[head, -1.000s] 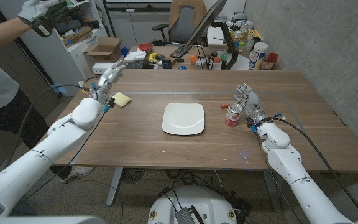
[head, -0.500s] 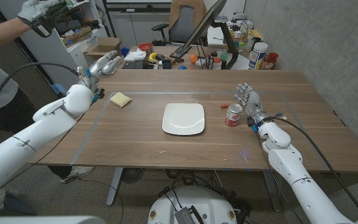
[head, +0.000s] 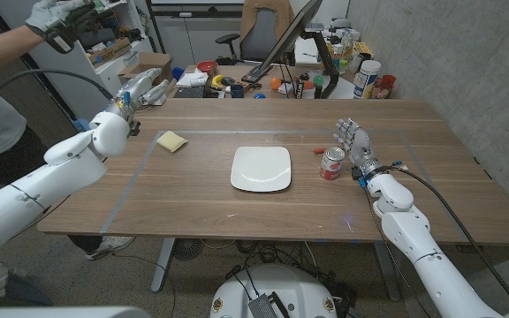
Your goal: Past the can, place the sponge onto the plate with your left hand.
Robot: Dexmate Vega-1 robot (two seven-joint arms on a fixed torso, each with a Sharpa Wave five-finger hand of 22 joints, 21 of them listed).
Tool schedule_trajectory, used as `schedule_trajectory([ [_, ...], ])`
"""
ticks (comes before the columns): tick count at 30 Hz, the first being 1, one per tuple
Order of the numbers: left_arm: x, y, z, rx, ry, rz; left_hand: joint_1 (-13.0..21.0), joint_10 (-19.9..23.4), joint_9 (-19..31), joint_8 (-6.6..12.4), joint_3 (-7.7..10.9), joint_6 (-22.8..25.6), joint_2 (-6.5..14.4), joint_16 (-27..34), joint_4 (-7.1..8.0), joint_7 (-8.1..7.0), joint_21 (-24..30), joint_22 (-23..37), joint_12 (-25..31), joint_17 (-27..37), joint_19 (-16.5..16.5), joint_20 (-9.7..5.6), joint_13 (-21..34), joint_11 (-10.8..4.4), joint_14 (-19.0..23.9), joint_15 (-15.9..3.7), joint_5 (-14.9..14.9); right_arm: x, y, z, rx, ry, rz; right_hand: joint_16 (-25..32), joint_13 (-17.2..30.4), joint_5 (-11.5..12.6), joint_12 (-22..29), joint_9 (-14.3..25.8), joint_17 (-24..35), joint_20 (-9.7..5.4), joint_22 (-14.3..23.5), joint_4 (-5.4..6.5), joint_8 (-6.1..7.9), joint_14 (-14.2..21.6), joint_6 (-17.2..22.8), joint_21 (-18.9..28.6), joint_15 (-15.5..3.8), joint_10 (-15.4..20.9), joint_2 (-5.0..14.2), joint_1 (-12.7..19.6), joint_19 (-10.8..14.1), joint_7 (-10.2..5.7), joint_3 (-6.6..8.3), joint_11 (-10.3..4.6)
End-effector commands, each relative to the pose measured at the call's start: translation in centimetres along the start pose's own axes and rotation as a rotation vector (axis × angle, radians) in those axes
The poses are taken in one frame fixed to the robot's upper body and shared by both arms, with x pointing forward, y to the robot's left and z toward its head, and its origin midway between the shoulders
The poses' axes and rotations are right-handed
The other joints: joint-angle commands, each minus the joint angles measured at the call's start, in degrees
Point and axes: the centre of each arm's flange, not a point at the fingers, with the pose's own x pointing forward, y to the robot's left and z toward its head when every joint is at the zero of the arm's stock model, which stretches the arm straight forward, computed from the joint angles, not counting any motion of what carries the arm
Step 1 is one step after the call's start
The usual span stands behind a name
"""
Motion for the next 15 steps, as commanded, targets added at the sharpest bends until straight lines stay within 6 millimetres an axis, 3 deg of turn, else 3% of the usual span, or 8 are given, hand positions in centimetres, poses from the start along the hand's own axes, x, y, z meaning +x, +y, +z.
schedule_trajectory([
  [1, 0.57, 0.47, -1.14, 0.088, 0.074, -0.002, -0.52, -0.22, 0.26, -0.53, -0.39, -1.1, 2.93, -0.42, -1.62, -0.92, -0.24, 0.06, 0.05, -0.43, -0.22, -0.95, 0.25, -1.07, 0.12, -0.79, -0.07, 0.01, -0.03, -0.13, 0.011, -0.006, -0.009, 0.35, 0.23, 0.48, 0.33, 0.22, 0.14, -3.94, 0.29, 0.16, 0.33, 0.33, 0.31, 0.36, -0.27, 0.39, 4.97, 0.01, 0.51, 0.17, 0.39, -0.14],
  [6, 0.66, 0.25, -1.62, 0.096, 0.079, 0.02, 0.18, -1.26, 0.2, -0.81, -1.71, -2.56, 0.4, -1.51, -4.25, -2.43, -0.96, -0.1, -0.46, -1.22, -0.83, 0.66, 0.22, -1.77, -0.86, -1.23, -0.25, -0.05, -0.24, -0.22, 0.006, -0.003, -0.011, 0.36, 0.23, 0.48, 0.35, 0.22, 0.13, -3.91, 0.29, 0.14, 0.33, 0.39, 0.31, 0.37, -0.25, 0.46, 4.96, 0.03, 0.54, 0.24, 0.41, -0.1],
  [7, 0.66, 0.25, -1.62, 0.096, 0.077, 0.023, 0.44, -1.11, 0.17, -0.66, -2.2, -2.34, -0.49, -1.59, -5.15, -3.12, -1.09, -0.17, -0.42, -1.33, -0.55, 1.46, 0.2, -1.99, -0.76, -1.48, -0.31, -0.04, -0.25, -0.22, 0.005, -0.003, -0.01, 0.36, 0.23, 0.48, 0.35, 0.22, 0.13, -3.9, 0.29, 0.14, 0.34, 0.39, 0.34, 0.36, -0.26, 0.45, 4.95, 0.03, 0.54, 0.24, 0.41, -0.1],
  [8, 0.53, 0.22, -1.69, 0.049, 0.128, 0.042, 0.91, -0.28, 0.12, -0.48, -2.86, -1.91, -1.55, -1.69, -6.48, -4.06, -1.39, -0.25, -0.15, -1.43, -0.25, 3.72, 0.17, -1.91, -0.56, -1.8, -0.35, -0.07, -0.28, -0.39, 0.01, -0.002, -0.017, 0.36, 0.23, 0.47, 0.35, 0.22, 0.13, -3.9, 0.29, 0.13, 0.34, 0.4, 0.35, 0.36, -0.27, 0.46, 4.94, 0.03, 0.54, 0.21, 0.41, -0.1],
  [9, 0.46, 0.16, -1.55, 0.069, 0.142, 0.067, 1.02, -0.12, 0.1, -0.45, -3.16, -1.76, -2.04, -1.68, -6.95, -4.5, -1.55, -0.28, -0.13, -1.45, -0.23, 4.38, 0.16, -2.07, -0.39, -1.95, -0.37, -0.06, -0.3, -0.46, 0.009, -0.001, -0.01, 0.36, 0.23, 0.47, 0.35, 0.22, 0.13, -3.9, 0.29, 0.13, 0.35, 0.42, 0.36, 0.37, -0.26, 0.46, 4.94, 0.03, 0.58, 0.21, 0.41, -0.09],
  [11, 0.4, 0.1, -1.25, 0.103, 0.156, 0.082, 1.29, 0.84, 0.04, -0.04, -4.64, -0.03, -4.51, -1.54, -8.9, -6.85, -2.16, -0.41, 0.08, -1.44, 0.52, 7.38, 0.13, -2.57, 0.58, -2.38, -0.43, -0.05, -0.28, -0.53, 0.012, -0.004, -0.008, 0.39, 0.23, 0.47, 0.36, 0.22, 0.12, -3.93, 0.29, 0.12, 0.37, 0.5, 0.42, 0.39, -0.29, 0.5, 4.92, 0.04, 0.64, 0.24, 0.41, -0.12],
  [15, 0.6, -0.2, -1.11, 0.08, 0.198, 0.073, 1.66, 2.43, 0.01, -0.08, -6.35, 1.27, -7.68, -1.1, -11.23, -8.28, -2.72, -0.65, 0.35, -1.41, 2.83, 8.57, 0.09, -2.64, 3.05, -2.49, -0.36, 0.0, -0.25, -0.58, 0.011, -0.006, -0.002, 0.4, 0.23, 0.47, 0.38, 0.22, 0.12, -3.95, 0.29, 0.11, 0.39, 0.59, 0.5, 0.4, -0.29, 0.59, 4.9, 0.06, 0.68, 0.25, 0.43, 0.0],
])
